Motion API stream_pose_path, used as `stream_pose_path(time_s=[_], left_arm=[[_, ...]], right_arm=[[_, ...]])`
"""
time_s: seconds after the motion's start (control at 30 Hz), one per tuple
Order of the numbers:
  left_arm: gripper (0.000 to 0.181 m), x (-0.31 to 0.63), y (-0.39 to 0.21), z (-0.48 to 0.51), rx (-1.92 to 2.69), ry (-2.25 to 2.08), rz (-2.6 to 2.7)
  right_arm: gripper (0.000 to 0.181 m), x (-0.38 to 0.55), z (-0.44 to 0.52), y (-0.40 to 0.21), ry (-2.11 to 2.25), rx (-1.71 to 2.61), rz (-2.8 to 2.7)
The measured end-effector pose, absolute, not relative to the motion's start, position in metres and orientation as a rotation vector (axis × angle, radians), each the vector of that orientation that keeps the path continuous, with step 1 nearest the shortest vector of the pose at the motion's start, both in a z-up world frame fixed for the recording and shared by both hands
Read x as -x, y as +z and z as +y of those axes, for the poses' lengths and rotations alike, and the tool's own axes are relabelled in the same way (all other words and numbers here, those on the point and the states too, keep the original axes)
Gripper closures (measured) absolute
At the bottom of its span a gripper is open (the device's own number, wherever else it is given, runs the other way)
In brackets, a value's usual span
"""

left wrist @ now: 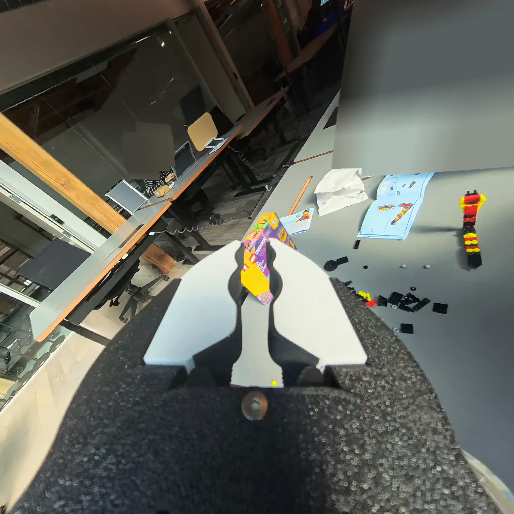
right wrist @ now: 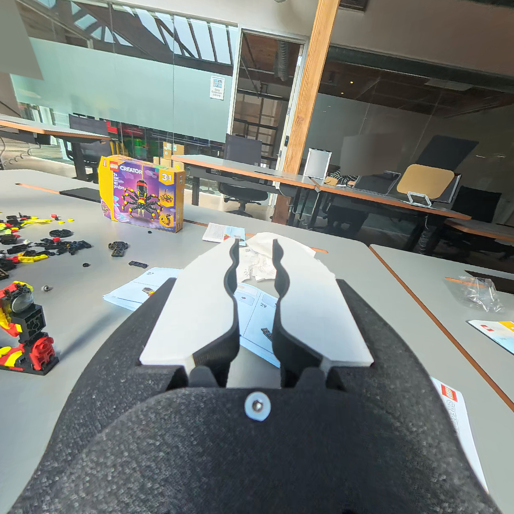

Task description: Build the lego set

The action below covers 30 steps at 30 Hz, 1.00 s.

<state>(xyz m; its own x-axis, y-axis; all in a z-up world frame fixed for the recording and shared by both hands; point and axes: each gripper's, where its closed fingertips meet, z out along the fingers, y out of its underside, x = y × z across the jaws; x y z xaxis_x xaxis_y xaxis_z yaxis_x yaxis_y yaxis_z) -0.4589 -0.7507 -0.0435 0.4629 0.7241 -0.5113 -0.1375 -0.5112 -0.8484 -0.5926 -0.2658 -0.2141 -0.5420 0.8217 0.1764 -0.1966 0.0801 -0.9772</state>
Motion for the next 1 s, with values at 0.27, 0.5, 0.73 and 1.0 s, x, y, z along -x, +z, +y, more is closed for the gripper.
stream_pose_path(time_s=[0.27, 0.5, 0.73, 1.0], left_arm=[[0.167, 0.442, -0.143, -0.57, 1.774, 0.856, -0.404], [0.171, 0.449, -0.267, -0.482, 1.868, 0.6, -0.564], [0.156, 0.458, -0.299, -0.456, 1.954, 0.43, -0.585], [0.146, 0.466, -0.342, -0.439, 2.163, 0.353, -0.589]], right_arm=[[0.177, 0.592, -0.264, -0.208, 1.661, 0.521, -1.83], [0.179, 0.575, -0.281, -0.229, 1.65, 0.327, -2.217], [0.148, 0.546, -0.307, -0.284, 1.494, 0.005, -2.591], [0.148, 0.571, -0.324, -0.285, 1.603, -0.074, -2.59]])
